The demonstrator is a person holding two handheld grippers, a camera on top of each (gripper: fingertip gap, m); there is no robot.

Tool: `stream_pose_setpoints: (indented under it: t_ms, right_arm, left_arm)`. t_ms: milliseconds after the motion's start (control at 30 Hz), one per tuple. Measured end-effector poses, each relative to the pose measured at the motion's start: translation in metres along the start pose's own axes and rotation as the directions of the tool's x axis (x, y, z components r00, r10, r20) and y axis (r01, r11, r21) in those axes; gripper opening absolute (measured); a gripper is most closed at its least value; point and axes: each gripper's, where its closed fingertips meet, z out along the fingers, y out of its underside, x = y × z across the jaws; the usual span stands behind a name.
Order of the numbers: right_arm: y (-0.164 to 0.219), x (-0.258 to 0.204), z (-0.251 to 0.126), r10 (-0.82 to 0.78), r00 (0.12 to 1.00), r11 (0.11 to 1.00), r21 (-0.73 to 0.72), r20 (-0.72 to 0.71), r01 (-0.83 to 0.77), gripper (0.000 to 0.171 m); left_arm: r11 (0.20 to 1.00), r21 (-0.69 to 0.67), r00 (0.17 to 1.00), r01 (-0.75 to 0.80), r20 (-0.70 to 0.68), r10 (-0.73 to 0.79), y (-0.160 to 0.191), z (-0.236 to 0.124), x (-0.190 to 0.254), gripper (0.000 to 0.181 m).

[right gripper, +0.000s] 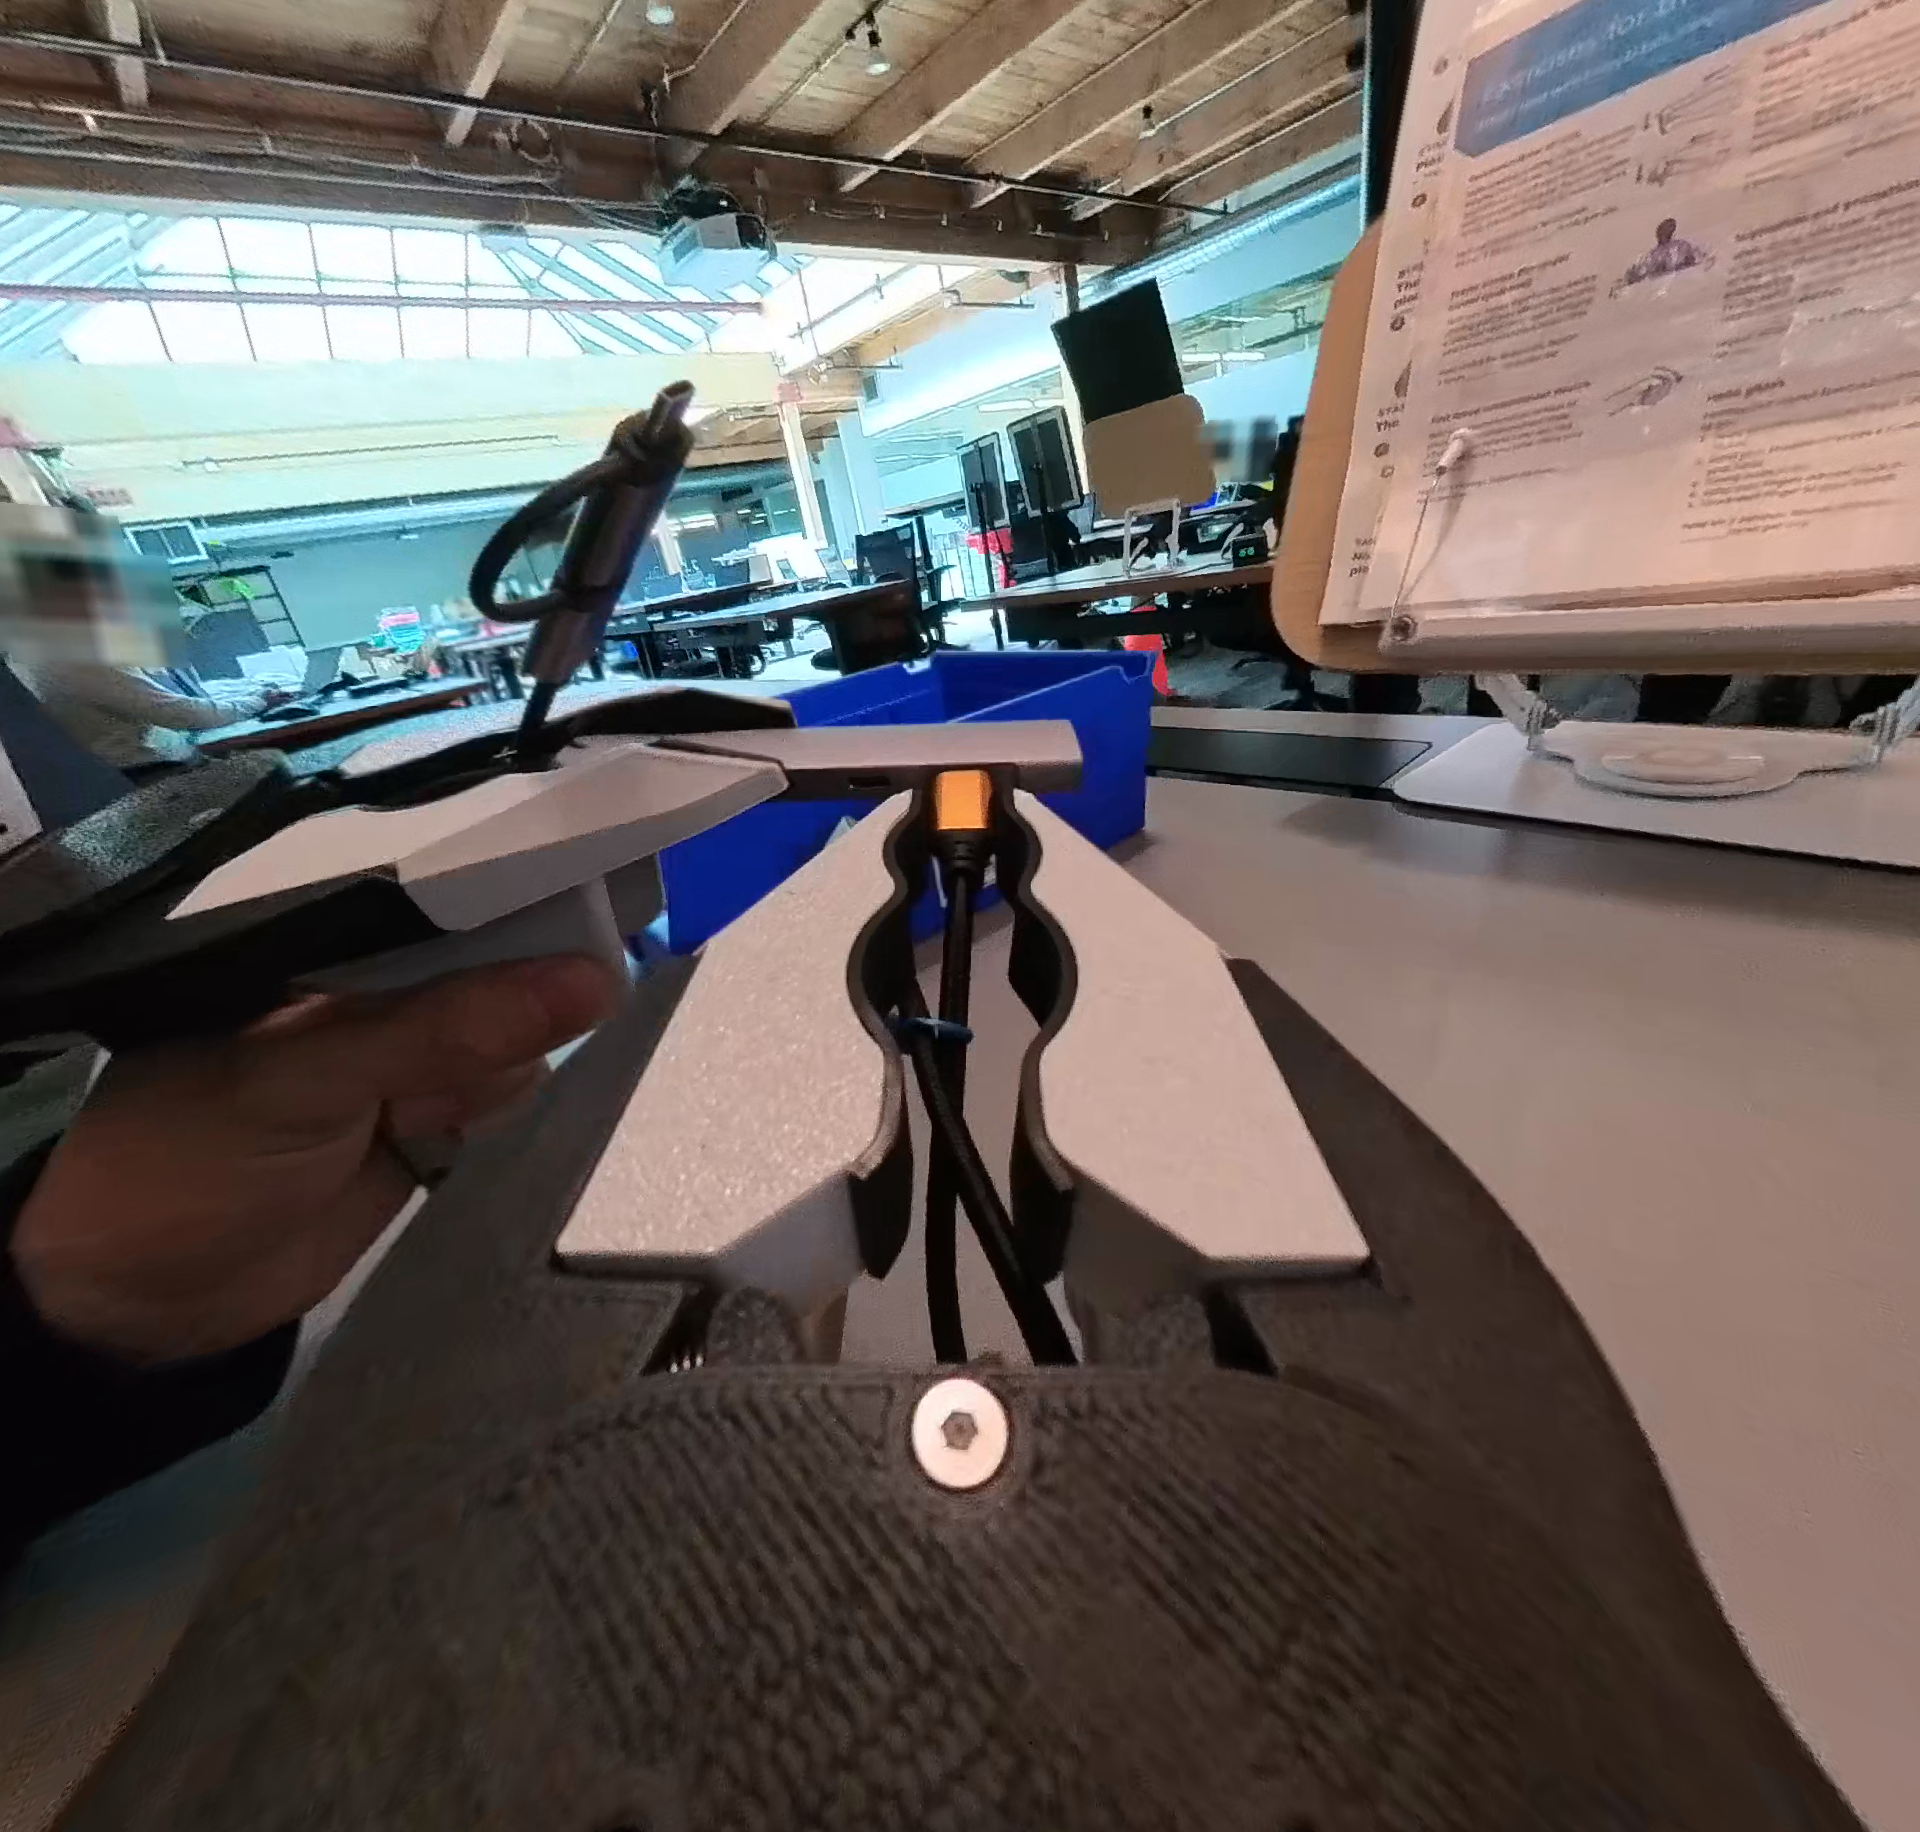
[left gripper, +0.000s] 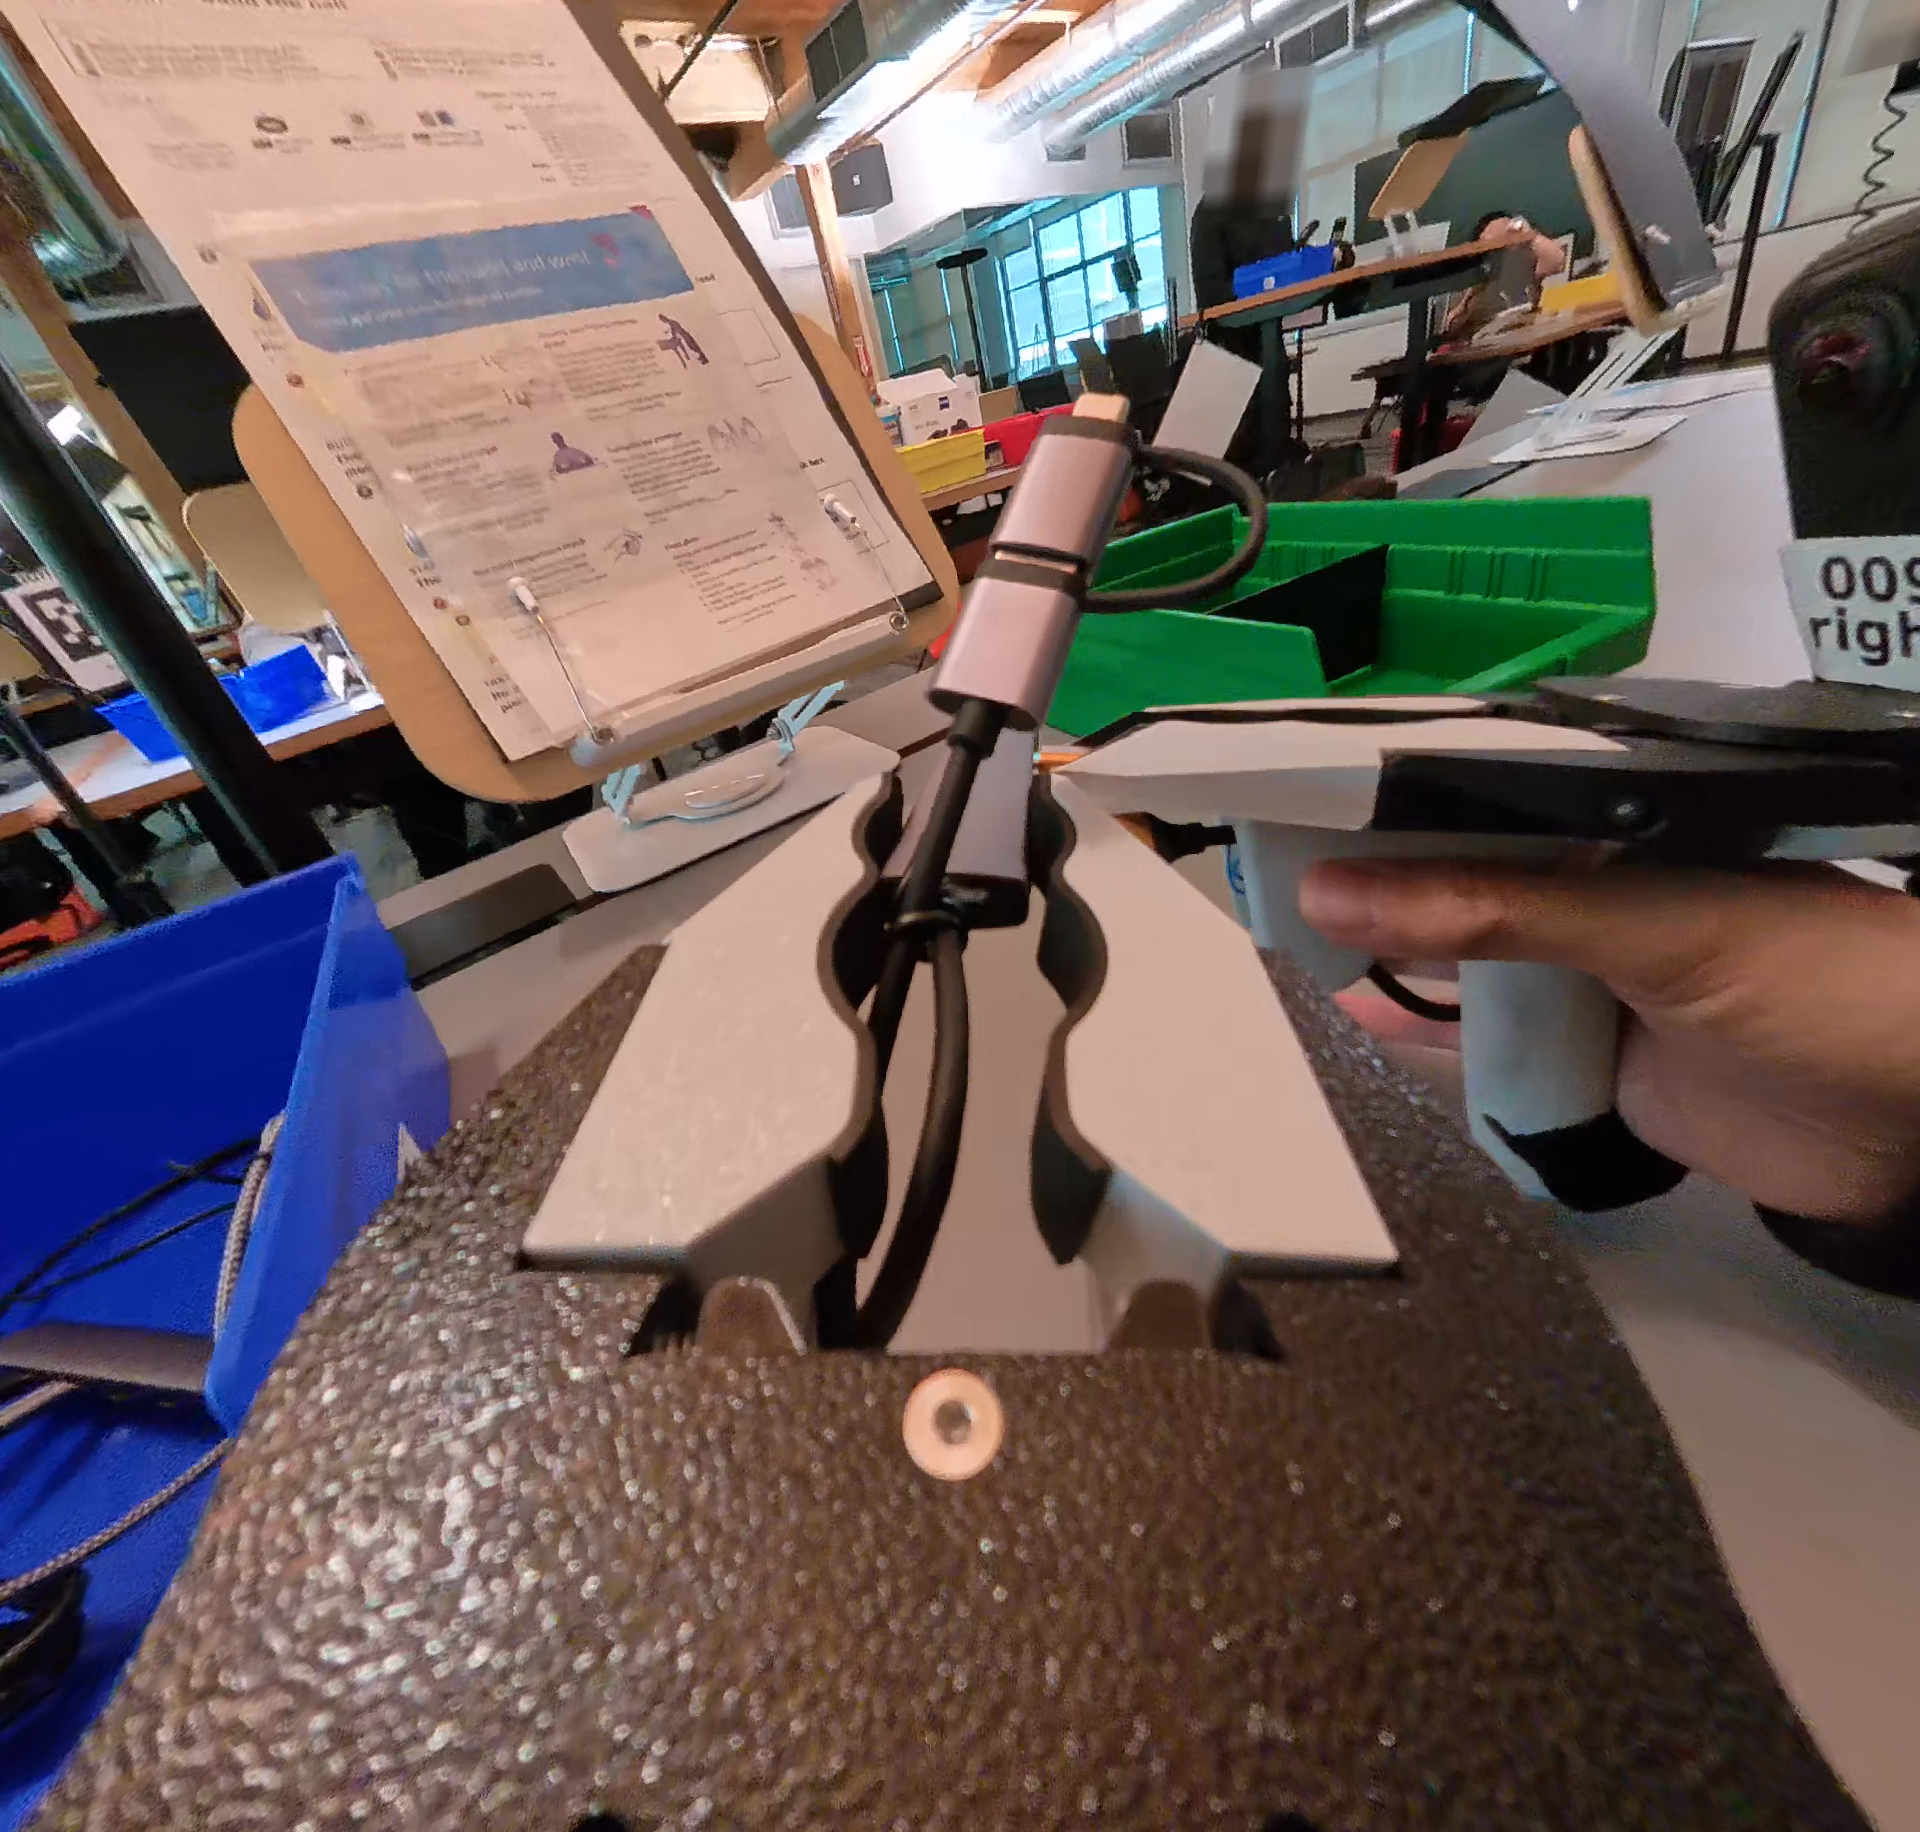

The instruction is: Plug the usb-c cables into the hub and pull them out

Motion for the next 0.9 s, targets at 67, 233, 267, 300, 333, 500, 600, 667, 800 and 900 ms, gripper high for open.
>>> stream_pose_setpoints:
  t_ms: [67,233,267,300,333,500,600,667,800,900]
  right_arm:
    - [-0.005,-0.002,-0.003,-0.030,1.000,1.000,-0.010,-0.006,0.030,0.011]
    - [-0.019,-0.007,-0.012,-0.027,1.000,1.000,0.006,0.008,0.027,0.011]
    - [-0.021,-0.008,-0.014,-0.001,1.000,1.000,0.015,0.012,0.001,0.011]
    - [-0.023,-0.009,-0.015,0.011,1.000,1.000,0.019,0.020,-0.012,0.011]
    - [-0.025,-0.011,-0.017,-0.001,1.000,1.000,0.016,0.015,0.001,0.011]
    - [-0.026,-0.015,-0.018,-0.005,1.000,1.000,-0.012,0.005,0.005,0.011]
    - [-0.015,0.015,-0.045,0.037,0.994,0.999,0.017,-0.102,-0.035,0.011]
    - [-0.021,0.025,-0.055,0.180,0.981,0.981,0.085,-0.073,-0.174,0.010]
    - [-0.045,0.048,-0.059,-0.114,0.974,0.993,-0.051,-0.196,0.106,0.010]
    - [-0.073,0.085,-0.079,-0.352,0.893,0.933,-0.180,-0.280,0.312,0.011]
  left_arm:
    - [1.000,0.011,1.000,-0.010,0.003,0.010,-0.006,-0.001,0.002,0.023]
    - [0.998,0.026,0.998,-0.065,-0.017,0.066,-0.021,-0.004,0.011,0.023]
    - [0.998,0.031,0.998,-0.056,-0.022,0.057,-0.025,-0.004,0.013,0.023]
    - [0.998,0.033,0.998,-0.050,-0.025,0.051,-0.028,-0.005,0.014,0.023]
    - [0.998,0.034,0.998,-0.055,-0.028,0.056,-0.031,-0.006,0.015,0.023]
    - [0.994,0.032,0.994,-0.108,0.008,0.107,-0.036,-0.008,0.015,0.023]
    - [0.995,0.085,0.934,-0.045,0.356,0.012,-0.053,-0.046,-0.083,0.022]
    - [0.965,0.227,0.961,0.130,0.210,-0.179,-0.073,-0.064,-0.101,0.022]
    - [0.983,0.181,0.992,0.029,0.117,-0.051,-0.076,-0.053,-0.061,0.022]
    - [0.989,0.150,1.000,0.014,0.002,-0.014,-0.068,-0.039,-0.031,0.022]
